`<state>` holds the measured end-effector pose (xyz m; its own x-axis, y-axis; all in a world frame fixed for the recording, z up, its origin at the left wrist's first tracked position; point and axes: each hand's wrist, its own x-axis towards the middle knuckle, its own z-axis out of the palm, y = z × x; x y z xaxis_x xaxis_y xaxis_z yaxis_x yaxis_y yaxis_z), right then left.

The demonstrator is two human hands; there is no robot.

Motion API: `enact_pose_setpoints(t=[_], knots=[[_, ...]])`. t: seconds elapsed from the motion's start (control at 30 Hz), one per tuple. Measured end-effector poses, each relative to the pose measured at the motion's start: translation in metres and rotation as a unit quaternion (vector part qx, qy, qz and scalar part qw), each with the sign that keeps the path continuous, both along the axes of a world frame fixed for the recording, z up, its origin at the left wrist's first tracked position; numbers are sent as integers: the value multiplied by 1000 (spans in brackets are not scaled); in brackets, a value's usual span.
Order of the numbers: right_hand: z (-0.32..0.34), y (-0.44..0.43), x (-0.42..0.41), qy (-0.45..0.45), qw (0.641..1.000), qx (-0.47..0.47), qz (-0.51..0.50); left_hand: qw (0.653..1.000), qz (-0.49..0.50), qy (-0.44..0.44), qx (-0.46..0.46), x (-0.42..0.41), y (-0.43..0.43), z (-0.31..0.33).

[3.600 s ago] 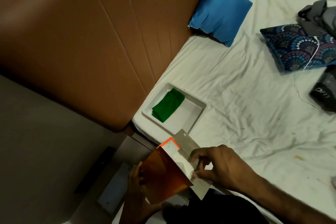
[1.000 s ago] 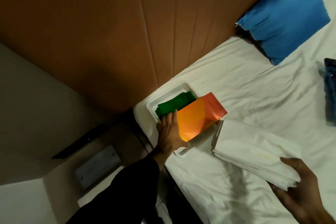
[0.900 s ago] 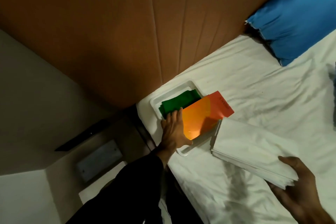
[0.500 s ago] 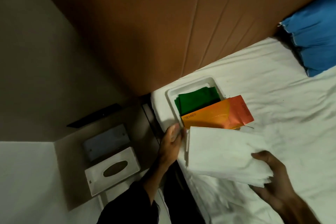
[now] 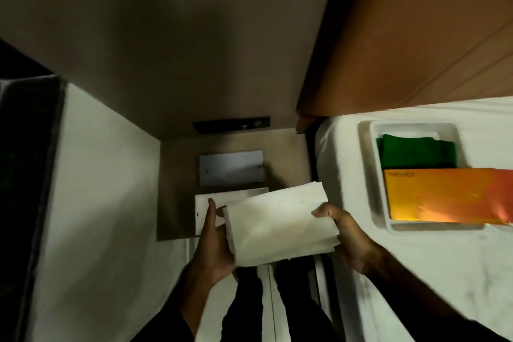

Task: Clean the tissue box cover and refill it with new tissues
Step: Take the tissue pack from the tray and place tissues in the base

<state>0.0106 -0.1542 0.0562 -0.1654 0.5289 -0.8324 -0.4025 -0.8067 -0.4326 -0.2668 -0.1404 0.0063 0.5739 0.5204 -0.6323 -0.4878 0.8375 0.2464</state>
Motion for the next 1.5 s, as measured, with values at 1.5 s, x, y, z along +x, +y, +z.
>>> enact_pose_setpoints(t=[1.5], knots=[[-311, 182, -101, -451, 869, 70, 192, 678, -224, 645, 274, -77, 197, -244]])
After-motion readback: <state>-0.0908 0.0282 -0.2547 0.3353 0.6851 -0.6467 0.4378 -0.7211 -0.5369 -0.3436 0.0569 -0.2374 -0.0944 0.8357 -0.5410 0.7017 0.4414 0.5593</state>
